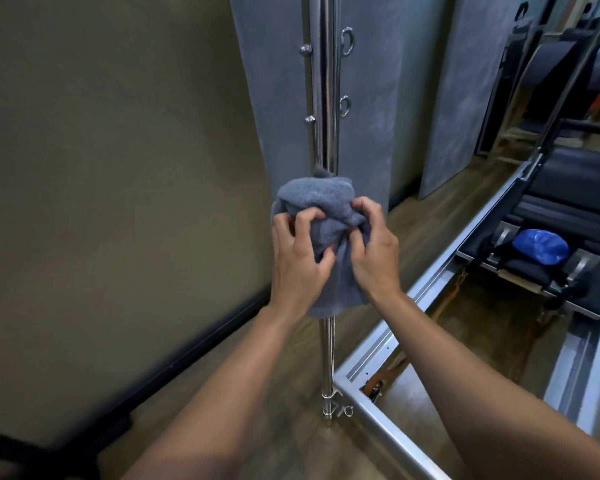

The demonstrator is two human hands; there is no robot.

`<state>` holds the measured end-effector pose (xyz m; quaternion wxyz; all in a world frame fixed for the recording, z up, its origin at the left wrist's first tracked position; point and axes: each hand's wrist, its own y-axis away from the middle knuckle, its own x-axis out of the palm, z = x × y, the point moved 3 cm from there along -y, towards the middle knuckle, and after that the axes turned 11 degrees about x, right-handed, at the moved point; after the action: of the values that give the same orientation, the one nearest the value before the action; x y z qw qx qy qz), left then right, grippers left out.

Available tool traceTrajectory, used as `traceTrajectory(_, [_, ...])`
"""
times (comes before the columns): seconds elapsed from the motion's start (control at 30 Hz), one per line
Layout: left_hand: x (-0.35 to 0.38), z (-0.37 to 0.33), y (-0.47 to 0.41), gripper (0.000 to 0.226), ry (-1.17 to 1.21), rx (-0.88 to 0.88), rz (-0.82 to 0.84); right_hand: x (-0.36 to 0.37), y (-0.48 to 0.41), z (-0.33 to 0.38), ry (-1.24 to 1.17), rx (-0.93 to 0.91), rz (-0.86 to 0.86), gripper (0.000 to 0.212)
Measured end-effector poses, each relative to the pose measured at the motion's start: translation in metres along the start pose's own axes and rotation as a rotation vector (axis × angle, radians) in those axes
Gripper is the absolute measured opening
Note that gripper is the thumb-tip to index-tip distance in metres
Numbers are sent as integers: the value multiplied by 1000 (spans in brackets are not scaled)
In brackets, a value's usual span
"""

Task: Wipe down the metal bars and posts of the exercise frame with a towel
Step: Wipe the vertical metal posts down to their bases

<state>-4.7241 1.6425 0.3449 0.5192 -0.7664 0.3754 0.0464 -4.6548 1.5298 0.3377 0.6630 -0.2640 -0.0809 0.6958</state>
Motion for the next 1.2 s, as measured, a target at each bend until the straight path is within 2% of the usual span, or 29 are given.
traceTrajectory(0.1, [-7,-9,2,47,-14,27,1,-12,-8,8,64,23,2,39])
traceTrajectory(0.2, [-26,-22,-21,48,-13,86,-255,-17,-20,39,-76,-64,-51,30])
traceTrajectory(0.27, [-34,-23,-38,54,-34,123,-338,-13,-24,47,-115,-120,-80,29])
traceTrajectory(0.37, [-21,-14,-36,62,-160,168,-170,1,-17,24,14,-101,-48,38])
traceTrajectory(0.47, [-8,4,-10,69,-95,48,-15,14,7,-6,266,-152,160,50])
traceTrajectory(0.53, [-9,13,-3,71,-45,-18,11,14,12,-5,355,-208,198,44])
traceTrajectory(0.6, [-17,5,-12,68,-42,7,-40,7,3,12,287,-240,79,37])
traceTrajectory(0.67, [-21,-8,-27,66,-66,96,-116,1,-11,31,157,-257,-78,37])
traceTrajectory(0.73, [-20,-16,-40,65,-84,131,-184,2,-24,35,29,-238,-164,40])
traceTrajectory(0.83, [-12,-8,-37,64,-75,123,-175,10,-24,11,-32,-169,-161,39])
traceTrajectory(1.03, [12,12,14,65,-97,58,-18,8,6,-39,152,-73,-12,42])
traceTrajectory(1.13, [6,9,6,64,-187,99,12,-2,4,-12,58,-148,-115,35])
traceTrajectory(1.2, [-3,3,-13,64,-212,162,-35,-3,-4,12,-20,-196,-210,33])
